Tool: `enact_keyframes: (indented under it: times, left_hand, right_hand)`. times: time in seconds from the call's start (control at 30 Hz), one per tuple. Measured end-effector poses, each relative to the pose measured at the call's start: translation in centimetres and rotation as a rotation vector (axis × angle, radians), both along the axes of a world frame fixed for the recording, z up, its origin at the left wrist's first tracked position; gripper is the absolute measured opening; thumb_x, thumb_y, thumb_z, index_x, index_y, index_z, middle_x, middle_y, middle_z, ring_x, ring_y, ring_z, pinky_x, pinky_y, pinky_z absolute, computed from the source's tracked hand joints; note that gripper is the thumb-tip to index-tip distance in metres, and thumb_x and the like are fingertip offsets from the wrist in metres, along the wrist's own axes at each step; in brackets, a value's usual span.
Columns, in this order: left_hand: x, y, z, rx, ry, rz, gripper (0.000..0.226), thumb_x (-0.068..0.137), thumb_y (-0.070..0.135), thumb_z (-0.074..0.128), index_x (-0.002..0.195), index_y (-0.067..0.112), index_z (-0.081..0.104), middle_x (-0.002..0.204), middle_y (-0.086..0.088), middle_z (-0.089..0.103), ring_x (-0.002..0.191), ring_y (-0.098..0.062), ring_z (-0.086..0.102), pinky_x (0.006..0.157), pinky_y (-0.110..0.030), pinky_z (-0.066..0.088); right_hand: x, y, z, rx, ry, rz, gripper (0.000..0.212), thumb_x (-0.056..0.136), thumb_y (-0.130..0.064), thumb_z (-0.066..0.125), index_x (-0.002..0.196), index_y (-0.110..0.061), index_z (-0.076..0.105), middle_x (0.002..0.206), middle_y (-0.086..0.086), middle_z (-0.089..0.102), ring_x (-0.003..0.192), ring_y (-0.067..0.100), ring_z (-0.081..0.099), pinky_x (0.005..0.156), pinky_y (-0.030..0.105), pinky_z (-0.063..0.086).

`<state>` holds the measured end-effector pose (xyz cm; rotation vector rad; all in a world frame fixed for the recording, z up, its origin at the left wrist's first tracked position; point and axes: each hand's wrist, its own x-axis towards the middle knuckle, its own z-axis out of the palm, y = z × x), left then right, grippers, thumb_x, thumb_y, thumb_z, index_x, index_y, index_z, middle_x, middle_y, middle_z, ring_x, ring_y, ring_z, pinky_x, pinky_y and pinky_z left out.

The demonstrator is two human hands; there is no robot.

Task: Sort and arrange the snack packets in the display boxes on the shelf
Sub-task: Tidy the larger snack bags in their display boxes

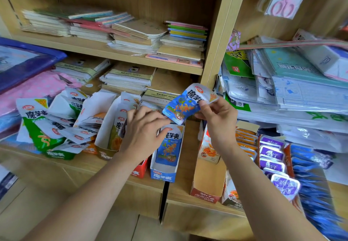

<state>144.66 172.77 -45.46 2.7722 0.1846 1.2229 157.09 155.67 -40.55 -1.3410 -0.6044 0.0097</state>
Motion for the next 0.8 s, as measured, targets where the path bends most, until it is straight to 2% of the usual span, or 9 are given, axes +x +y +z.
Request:
enact_keyframes:
  times: [0.1, 0.23, 0.37, 0.47, 0.53, 0.6, 0.67, 0.73, 0.8]
  left_hand:
    - [-0.1, -0.4, 0.0, 0.06, 0.088, 0.036, 0.029, 0.081, 0.035, 0.08, 0.109, 0.028, 0.077, 0.11, 0.014, 0.069, 0.106, -0.023, 0.053, 0.088, -0.045, 0.031]
    - [-0.2, -0.4, 0.1, 0.051, 0.079, 0.021, 0.015, 0.079, 0.033, 0.082, 0.093, 0.03, 0.079, 0.103, 0.016, 0.072, 0.106, -0.022, 0.054, 0.089, -0.045, 0.029]
    - [-0.4, 0.1, -0.4, 0.066, -0.013, -0.051, 0.006, 0.085, 0.029, 0.077, 0.087, 0.032, 0.081, 0.099, 0.016, 0.075, 0.105, -0.021, 0.056, 0.089, -0.046, 0.028]
    - [-0.6, 0.4, -0.7, 0.108, -0.024, -0.062, 0.008, 0.086, 0.025, 0.078, 0.088, 0.032, 0.082, 0.099, 0.015, 0.075, 0.108, -0.019, 0.053, 0.09, -0.046, 0.028]
    - [-0.6, 0.3, -0.8, 0.127, -0.018, -0.052, 0.008, 0.082, 0.022, 0.081, 0.083, 0.03, 0.081, 0.096, 0.015, 0.075, 0.107, -0.021, 0.055, 0.089, -0.046, 0.028]
    - [-0.7, 0.1, -0.6, 0.12, -0.022, -0.043, 0.01, 0.082, 0.019, 0.081, 0.079, 0.029, 0.08, 0.09, 0.016, 0.075, 0.105, -0.021, 0.057, 0.09, -0.046, 0.028]
    - [-0.7, 0.1, -0.6, 0.118, -0.031, -0.043, 0.011, 0.081, 0.018, 0.08, 0.077, 0.028, 0.078, 0.086, 0.016, 0.074, 0.103, -0.021, 0.059, 0.09, -0.046, 0.028]
    - [-0.8, 0.1, -0.7, 0.124, -0.032, -0.051, 0.008, 0.082, 0.02, 0.081, 0.08, 0.028, 0.078, 0.086, 0.015, 0.074, 0.103, -0.022, 0.059, 0.09, -0.048, 0.029]
    - [-0.8, 0.1, -0.8, 0.129, -0.035, -0.047, 0.007, 0.083, 0.022, 0.08, 0.084, 0.029, 0.078, 0.088, 0.014, 0.074, 0.104, -0.022, 0.06, 0.089, -0.048, 0.03]
  right_hand:
    - [-0.1, 0.0, -0.2, -0.017, -0.019, -0.006, 0.016, 0.095, -0.008, 0.065, 0.08, -0.012, 0.062, 0.084, 0.017, 0.072, 0.091, 0.036, 0.072, 0.067, 0.03, 0.06]
    - [-0.3, -0.2, -0.2, -0.042, -0.05, 0.009, 0.011, 0.095, -0.007, 0.065, 0.084, -0.004, 0.063, 0.09, 0.02, 0.072, 0.093, 0.036, 0.071, 0.07, 0.028, 0.06]
    - [-0.8, -0.4, -0.4, -0.115, -0.119, 0.024, 0.01, 0.095, -0.009, 0.065, 0.086, -0.012, 0.067, 0.08, 0.013, 0.072, 0.075, 0.032, 0.07, 0.077, 0.049, 0.061]
    - [-0.8, -0.5, -0.7, -0.151, -0.151, 0.023, 0.005, 0.094, -0.012, 0.067, 0.091, -0.012, 0.071, 0.088, 0.011, 0.073, 0.09, 0.037, 0.069, 0.075, 0.061, 0.056]
    - [-0.9, -0.5, -0.9, -0.195, -0.179, 0.02, 0.005, 0.094, -0.015, 0.068, 0.092, -0.01, 0.071, 0.086, 0.011, 0.072, 0.083, 0.033, 0.068, 0.069, 0.056, 0.058]
    - [-1.2, -0.5, -0.9, -0.242, -0.2, 0.017, 0.005, 0.093, -0.015, 0.07, 0.091, -0.01, 0.071, 0.077, 0.009, 0.07, 0.059, 0.014, 0.062, 0.053, 0.032, 0.053]
    - [-1.5, -0.4, -0.9, -0.27, -0.204, 0.021, 0.006, 0.092, -0.012, 0.071, 0.089, -0.007, 0.071, 0.072, 0.009, 0.069, 0.05, 0.005, 0.052, 0.047, 0.016, 0.04]
    - [-1.4, -0.4, -1.1, -0.304, -0.195, 0.027, 0.009, 0.093, -0.014, 0.07, 0.088, -0.007, 0.071, 0.075, 0.01, 0.071, 0.052, 0.004, 0.053, 0.047, 0.014, 0.038]
    - [-1.1, -0.3, -1.2, -0.345, -0.208, 0.03, 0.009, 0.094, -0.017, 0.069, 0.089, -0.009, 0.071, 0.078, 0.008, 0.072, 0.058, 0.009, 0.059, 0.049, 0.022, 0.044]
